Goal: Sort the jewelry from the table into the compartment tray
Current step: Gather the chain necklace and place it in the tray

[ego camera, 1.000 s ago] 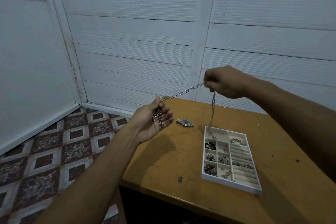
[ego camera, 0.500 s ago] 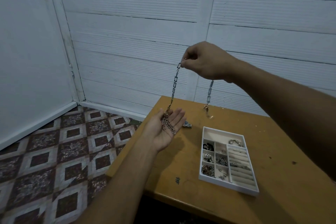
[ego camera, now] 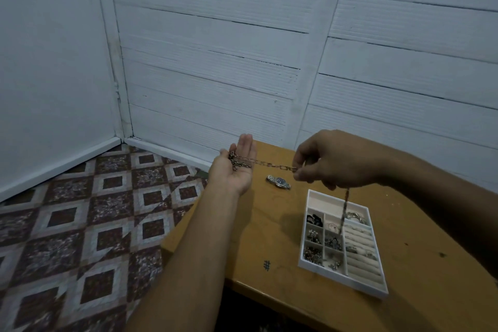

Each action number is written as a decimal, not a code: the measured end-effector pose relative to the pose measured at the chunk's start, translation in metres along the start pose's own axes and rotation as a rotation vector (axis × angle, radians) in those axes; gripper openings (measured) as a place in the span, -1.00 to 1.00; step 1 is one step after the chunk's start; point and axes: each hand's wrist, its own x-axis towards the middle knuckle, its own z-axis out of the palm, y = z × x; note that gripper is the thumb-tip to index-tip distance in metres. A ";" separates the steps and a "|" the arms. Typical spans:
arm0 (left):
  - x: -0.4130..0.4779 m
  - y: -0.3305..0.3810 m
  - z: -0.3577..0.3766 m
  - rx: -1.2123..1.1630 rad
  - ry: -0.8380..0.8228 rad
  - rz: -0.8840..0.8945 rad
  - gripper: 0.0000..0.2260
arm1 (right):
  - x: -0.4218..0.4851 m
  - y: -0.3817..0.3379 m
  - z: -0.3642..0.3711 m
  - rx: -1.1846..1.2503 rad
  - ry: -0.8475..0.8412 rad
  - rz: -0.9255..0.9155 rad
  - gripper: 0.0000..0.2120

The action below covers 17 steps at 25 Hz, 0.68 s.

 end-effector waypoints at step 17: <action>0.001 -0.019 -0.024 0.282 -0.009 -0.093 -0.59 | 0.008 -0.019 -0.041 -0.100 0.039 -0.074 -0.87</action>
